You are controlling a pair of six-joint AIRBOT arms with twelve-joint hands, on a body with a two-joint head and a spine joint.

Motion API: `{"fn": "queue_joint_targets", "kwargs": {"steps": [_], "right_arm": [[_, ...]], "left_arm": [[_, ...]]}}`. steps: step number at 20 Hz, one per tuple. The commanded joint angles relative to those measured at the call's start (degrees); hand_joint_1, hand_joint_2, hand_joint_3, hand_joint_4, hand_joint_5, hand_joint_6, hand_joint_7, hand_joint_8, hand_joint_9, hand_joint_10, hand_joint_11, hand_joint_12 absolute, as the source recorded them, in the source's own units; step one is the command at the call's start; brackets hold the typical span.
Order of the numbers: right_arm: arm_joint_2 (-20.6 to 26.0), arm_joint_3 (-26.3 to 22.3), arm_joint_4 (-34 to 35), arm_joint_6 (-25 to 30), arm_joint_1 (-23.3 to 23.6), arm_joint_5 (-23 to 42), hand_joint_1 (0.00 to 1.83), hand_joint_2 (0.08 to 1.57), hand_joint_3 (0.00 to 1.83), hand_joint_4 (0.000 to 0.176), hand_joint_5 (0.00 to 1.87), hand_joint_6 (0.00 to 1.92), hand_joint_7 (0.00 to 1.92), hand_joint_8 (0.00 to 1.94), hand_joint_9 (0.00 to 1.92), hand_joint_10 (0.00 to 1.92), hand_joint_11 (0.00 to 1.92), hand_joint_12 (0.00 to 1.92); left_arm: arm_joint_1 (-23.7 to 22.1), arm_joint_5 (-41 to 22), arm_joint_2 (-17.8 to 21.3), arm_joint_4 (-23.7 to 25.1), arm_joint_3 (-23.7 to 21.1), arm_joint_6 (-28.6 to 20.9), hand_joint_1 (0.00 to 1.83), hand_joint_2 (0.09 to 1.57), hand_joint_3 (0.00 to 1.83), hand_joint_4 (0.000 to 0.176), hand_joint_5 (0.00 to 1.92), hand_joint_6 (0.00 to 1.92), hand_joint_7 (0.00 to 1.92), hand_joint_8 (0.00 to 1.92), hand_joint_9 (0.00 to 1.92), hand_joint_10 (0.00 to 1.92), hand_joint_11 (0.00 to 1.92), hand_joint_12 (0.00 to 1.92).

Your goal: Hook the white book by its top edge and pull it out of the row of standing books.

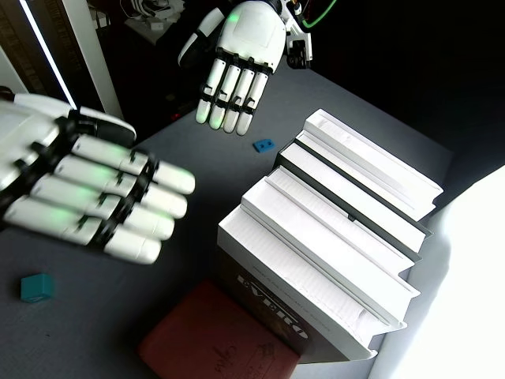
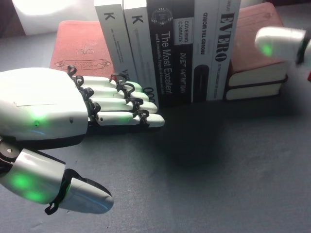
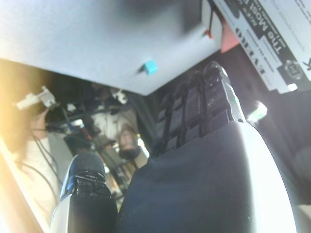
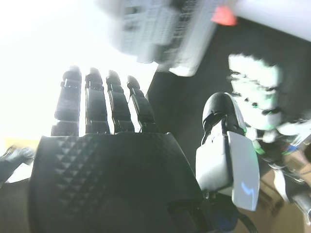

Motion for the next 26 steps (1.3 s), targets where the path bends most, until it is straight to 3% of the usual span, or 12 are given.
{"fn": "queue_joint_targets", "kwargs": {"steps": [1,8,15,26], "right_arm": [[-0.42,0.59,-1.72,-0.21,1.14,4.84,0.00,1.14,0.00,0.000,0.00,0.00,0.00,0.00,0.00,0.00,0.00,0.00],[-7.78,7.25,-0.53,-3.87,6.29,-3.22,0.00,1.14,0.00,0.000,0.00,0.00,0.00,0.00,0.00,0.00,0.00,0.00],[-12.98,8.41,2.05,-9.76,7.07,-2.86,0.00,1.15,0.00,0.000,0.00,0.00,0.00,0.00,0.00,0.00,0.00,0.00],[-14.57,8.71,4.30,-14.42,6.79,-1.78,0.00,1.15,0.00,0.000,0.00,0.00,0.00,0.00,0.00,0.00,0.00,0.00]], "left_arm": [[-0.83,-1.09,-0.29,-3.01,0.15,-0.25,0.00,1.17,0.00,0.000,0.00,0.00,0.00,0.00,0.00,0.00,0.00,0.00],[-1.13,-0.98,-0.28,-3.01,0.42,-0.27,0.00,1.17,0.00,0.000,0.00,0.00,0.00,0.00,0.00,0.00,0.00,0.00],[-1.35,-0.71,-0.31,-3.01,0.42,-0.31,0.00,1.17,0.01,0.000,0.00,0.00,0.00,0.00,0.00,0.00,0.00,0.00],[-1.41,-0.49,-0.31,-3.02,0.47,-0.61,0.00,1.17,0.00,0.000,0.00,0.00,0.00,0.00,0.00,0.00,0.00,0.00]]}}
